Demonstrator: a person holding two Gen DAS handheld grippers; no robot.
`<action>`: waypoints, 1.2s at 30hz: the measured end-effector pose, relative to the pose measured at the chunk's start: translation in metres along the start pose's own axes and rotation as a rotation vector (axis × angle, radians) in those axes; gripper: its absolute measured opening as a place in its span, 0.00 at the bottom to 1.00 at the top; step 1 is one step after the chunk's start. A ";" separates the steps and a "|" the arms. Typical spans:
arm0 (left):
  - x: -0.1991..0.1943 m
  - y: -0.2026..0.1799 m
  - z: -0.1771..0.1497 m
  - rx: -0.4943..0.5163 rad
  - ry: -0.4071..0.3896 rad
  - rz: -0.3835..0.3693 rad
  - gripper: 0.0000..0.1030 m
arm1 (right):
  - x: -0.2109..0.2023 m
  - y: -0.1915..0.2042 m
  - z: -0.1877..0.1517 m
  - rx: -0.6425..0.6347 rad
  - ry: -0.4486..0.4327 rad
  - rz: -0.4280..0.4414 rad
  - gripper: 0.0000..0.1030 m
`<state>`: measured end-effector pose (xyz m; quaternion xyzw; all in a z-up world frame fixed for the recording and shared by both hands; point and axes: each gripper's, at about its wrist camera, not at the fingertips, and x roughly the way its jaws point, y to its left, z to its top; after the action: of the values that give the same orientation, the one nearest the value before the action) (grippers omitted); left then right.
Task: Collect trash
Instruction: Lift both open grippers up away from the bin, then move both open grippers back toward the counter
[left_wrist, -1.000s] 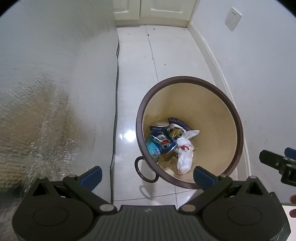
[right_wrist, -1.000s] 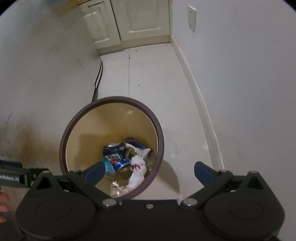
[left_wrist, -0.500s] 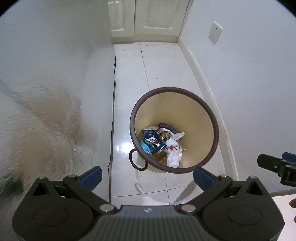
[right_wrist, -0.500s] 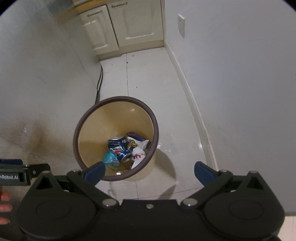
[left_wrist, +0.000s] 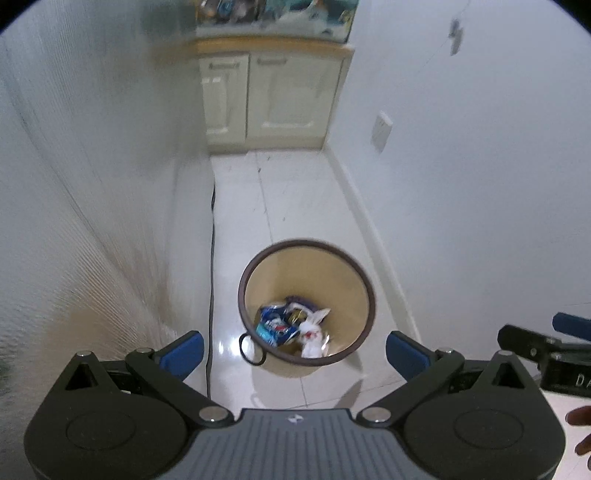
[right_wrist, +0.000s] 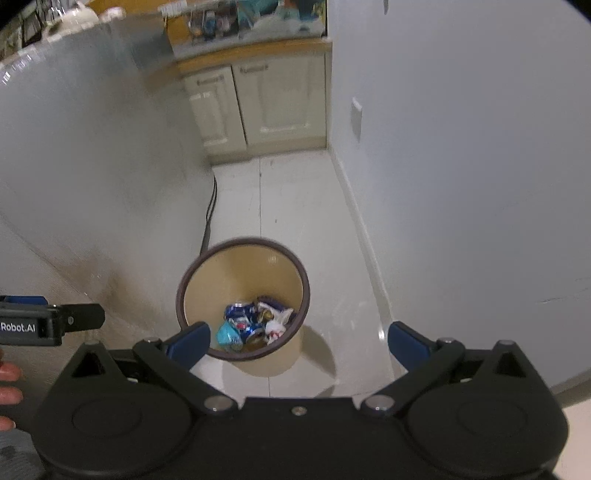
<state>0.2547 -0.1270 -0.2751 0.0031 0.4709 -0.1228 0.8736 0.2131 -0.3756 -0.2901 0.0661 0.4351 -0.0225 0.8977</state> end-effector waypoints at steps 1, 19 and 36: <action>-0.010 -0.003 0.000 0.007 -0.015 -0.004 1.00 | -0.009 -0.001 0.001 0.002 -0.016 -0.001 1.00; -0.191 -0.045 0.006 0.048 -0.317 -0.075 1.00 | -0.183 0.002 0.022 0.007 -0.304 -0.043 1.00; -0.338 0.022 0.009 0.023 -0.578 -0.003 1.00 | -0.296 0.081 0.049 -0.108 -0.545 0.083 1.00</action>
<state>0.0885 -0.0353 0.0059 -0.0229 0.2010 -0.1254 0.9713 0.0752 -0.3075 -0.0203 0.0273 0.1752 0.0207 0.9839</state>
